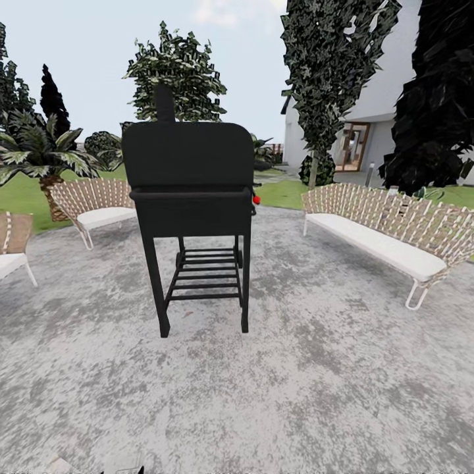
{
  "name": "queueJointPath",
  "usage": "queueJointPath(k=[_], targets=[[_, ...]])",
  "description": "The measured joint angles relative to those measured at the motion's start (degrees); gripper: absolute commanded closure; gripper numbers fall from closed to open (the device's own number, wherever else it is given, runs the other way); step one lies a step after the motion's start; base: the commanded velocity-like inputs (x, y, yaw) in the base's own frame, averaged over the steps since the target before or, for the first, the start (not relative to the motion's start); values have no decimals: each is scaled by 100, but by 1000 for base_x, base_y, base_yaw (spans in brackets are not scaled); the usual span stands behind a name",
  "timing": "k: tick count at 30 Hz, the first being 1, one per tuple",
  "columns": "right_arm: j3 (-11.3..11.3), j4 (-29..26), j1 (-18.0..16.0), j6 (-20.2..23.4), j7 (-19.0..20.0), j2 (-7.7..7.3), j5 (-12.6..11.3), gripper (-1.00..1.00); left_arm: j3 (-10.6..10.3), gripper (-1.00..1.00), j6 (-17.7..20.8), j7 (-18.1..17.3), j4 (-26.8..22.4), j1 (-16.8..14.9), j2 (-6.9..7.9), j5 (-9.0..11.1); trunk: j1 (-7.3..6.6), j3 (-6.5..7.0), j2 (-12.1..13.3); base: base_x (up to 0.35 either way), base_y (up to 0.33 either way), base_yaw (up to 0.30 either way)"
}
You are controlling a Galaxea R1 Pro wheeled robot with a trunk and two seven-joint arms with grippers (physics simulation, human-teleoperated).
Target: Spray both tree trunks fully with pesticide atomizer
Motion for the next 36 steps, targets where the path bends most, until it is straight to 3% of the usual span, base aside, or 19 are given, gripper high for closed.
queueJointPath(k=[14, 36], targets=[[8, 23, 0, 4, 7, 2, 15, -100, 0, -100, 0, 0, 0, 0, 8, 4, 307, -366, -562, 0, 0, 0], [8, 40, 1, -207, 8, 7, 15, -100, 0, -100, 0, 0, 0, -1, 15, 4, 791, -768, -1444, 0, 0, 0]])
